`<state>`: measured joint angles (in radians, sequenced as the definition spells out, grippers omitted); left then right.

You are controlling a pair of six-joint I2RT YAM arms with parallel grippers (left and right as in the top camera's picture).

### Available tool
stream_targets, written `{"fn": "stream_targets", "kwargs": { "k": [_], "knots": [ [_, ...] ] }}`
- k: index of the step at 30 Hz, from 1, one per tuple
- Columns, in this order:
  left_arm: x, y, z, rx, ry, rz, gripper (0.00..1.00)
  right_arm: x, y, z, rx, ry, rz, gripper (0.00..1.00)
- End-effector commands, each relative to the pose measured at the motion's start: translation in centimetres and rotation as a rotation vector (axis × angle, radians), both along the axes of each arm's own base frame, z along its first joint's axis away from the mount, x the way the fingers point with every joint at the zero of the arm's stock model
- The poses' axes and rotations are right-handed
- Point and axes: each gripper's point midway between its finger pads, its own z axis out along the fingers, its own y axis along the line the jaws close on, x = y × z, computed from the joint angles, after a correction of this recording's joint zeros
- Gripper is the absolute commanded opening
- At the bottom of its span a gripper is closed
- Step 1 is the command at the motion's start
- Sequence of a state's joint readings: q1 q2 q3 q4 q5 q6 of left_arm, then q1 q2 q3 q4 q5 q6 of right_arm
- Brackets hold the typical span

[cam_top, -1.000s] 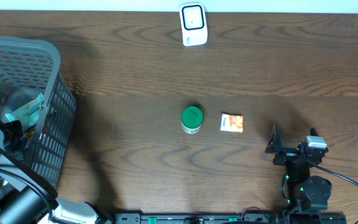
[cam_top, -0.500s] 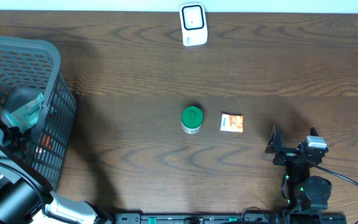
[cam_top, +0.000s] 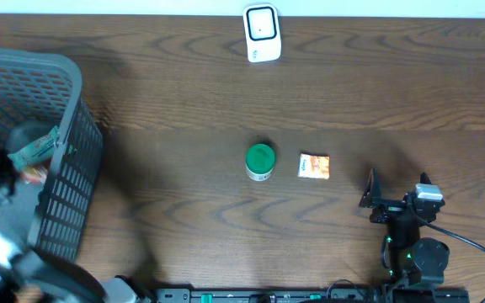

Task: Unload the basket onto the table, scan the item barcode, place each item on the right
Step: 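Carry the Top bar out and drop it left of the bottle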

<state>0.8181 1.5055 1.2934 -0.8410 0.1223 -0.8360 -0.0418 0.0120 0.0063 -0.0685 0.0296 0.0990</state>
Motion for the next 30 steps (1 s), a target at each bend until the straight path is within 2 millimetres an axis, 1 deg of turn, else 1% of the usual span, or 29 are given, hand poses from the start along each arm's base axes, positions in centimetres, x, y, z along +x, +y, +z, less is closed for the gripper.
{"fn": "stream_targets", "kwargs": {
  "k": [1, 3, 4, 5, 7, 8, 10, 12, 14, 15, 17, 20, 23, 24, 26, 30],
  "knots": [
    [1.3, -2.4, 9.3, 0.109, -0.261, -0.108, 0.22, 0.0, 0.1, 0.0, 0.009, -0.002, 0.004, 0.99],
    [1.6, -4.7, 13.6, 0.146, -0.404, -0.179, 0.22, 0.0, 0.1, 0.0, 0.009, -0.002, 0.004, 0.99],
    [1.7, -6.3, 15.6, 0.158, -0.478, -0.225, 0.22, 0.0, 0.1, 0.0, 0.009, -0.002, 0.004, 0.99],
    [1.6, -8.3, 17.5, 0.161, -0.55, -0.283, 0.22, 0.0, 0.1, 0.0, 0.009, -0.002, 0.004, 0.99],
    [1.3, -11.5, 19.8, 0.164, -0.639, -0.376, 0.22, 0.0, 0.1, 0.0, 0.009, -0.002, 0.004, 0.99],
    [1.2, -13.2, 20.8, 0.169, -0.674, -0.424, 0.22, 0.0, 0.1, 0.0, 0.009, -0.002, 0.004, 0.99],
    [0.8, -16.1, 22.1, 0.186, -0.711, -0.505, 0.22, 0.0, 0.1, 0.0, 0.009, -0.002, 0.004, 0.99],
    [0.8, -19.0, 22.6, 0.177, -0.737, -0.595, 0.22, 0.0, 0.1, 0.0, 0.009, -0.002, 0.004, 0.99],
    [0.9, -21.4, 22.4, 0.158, -0.736, -0.683, 0.22, 0.0, 0.1, 0.0, 0.009, -0.002, 0.004, 0.99],
    [0.9, -22.4, 21.6, 0.142, -0.706, -0.712, 0.22, 0.0, 0.1, 0.0, 0.009, -0.002, 0.004, 0.99],
    [1.0, -23.5, 19.6, 0.122, -0.628, -0.737, 0.22, 0.0, 0.1, 0.0, 0.009, -0.002, 0.004, 0.99],
    [1.2, -25.5, 15.4, 0.083, -0.468, -0.806, 0.22, 0.0, 0.1, 0.0, 0.009, -0.002, 0.004, 0.99],
    [1.8, -28.0, 11.4, 0.071, -0.324, -0.926, 0.22, 0.0, 0.1, 0.0, 0.009, -0.002, 0.004, 0.99],
    [2.0, -28.8, 9.7, 0.073, -0.261, -0.961, 0.22, 0.0, 0.1, 0.0, 0.009, -0.002, 0.004, 0.99],
    [2.4, -29.9, 7.3, 0.081, -0.174, -1.008, 0.22, 0.0, 0.1, 0.0, 0.009, -0.002, 0.004, 0.99],
    [3.6, -32.2, 1.5, 0.135, 0.048, -1.107, 0.22, 0.0, 0.1, 0.0, 0.009, -0.002, 0.004, 0.99]
  ]
}}
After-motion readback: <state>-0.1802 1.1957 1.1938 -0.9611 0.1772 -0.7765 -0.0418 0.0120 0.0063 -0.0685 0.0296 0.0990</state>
